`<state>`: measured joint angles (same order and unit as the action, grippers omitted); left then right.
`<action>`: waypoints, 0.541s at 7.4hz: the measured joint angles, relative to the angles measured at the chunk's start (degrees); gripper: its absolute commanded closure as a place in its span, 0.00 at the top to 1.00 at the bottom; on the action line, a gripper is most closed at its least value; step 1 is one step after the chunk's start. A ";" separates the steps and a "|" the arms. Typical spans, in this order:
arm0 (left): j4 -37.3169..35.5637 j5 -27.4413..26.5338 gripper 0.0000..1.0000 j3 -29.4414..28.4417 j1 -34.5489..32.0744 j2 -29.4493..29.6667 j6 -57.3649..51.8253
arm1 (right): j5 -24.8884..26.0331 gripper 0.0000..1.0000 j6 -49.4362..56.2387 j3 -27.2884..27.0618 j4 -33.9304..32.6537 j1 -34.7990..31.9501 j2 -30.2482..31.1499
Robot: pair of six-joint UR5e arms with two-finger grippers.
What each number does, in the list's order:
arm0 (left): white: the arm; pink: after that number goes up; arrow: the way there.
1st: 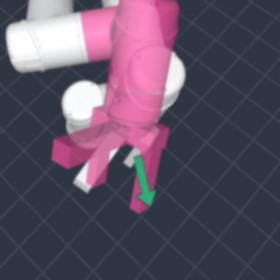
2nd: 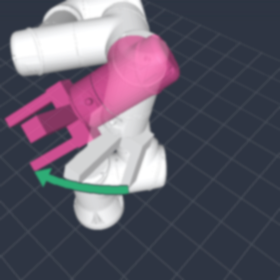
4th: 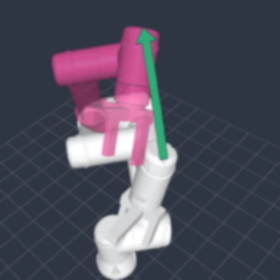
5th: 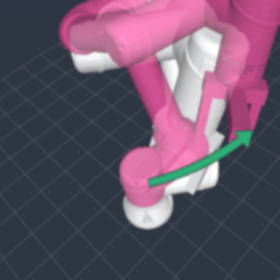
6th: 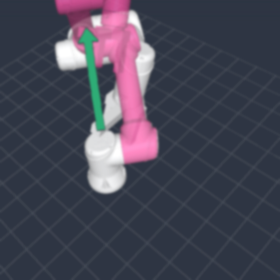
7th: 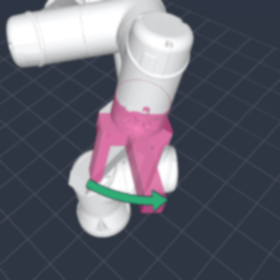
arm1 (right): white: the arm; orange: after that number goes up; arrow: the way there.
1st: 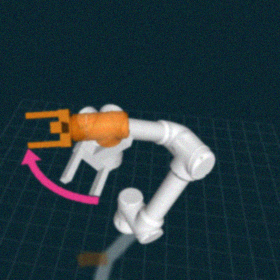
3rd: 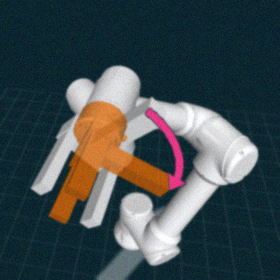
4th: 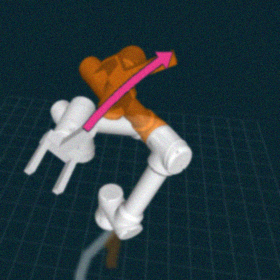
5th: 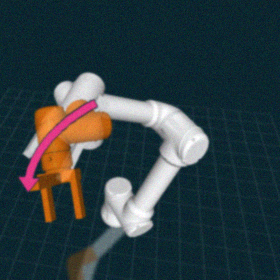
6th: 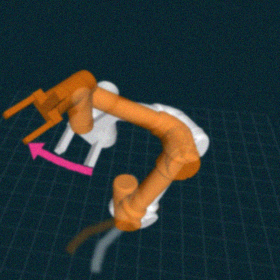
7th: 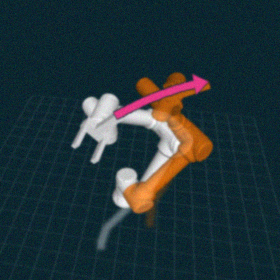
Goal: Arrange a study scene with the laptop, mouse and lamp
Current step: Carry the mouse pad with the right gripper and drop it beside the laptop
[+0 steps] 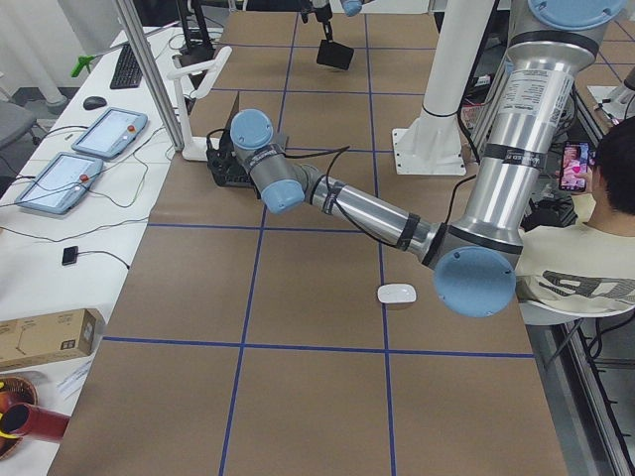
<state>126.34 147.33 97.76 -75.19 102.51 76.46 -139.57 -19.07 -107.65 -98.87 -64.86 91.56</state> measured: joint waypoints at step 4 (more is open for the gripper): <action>-0.01 -4.50 0.99 -8.92 -6.61 -3.06 -16.35 | 5.10 0.00 -0.02 -0.23 -16.49 -1.69 -18.83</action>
<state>126.33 142.84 88.84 -81.80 99.44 60.11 -134.46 -19.09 -107.88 -115.36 -66.55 72.73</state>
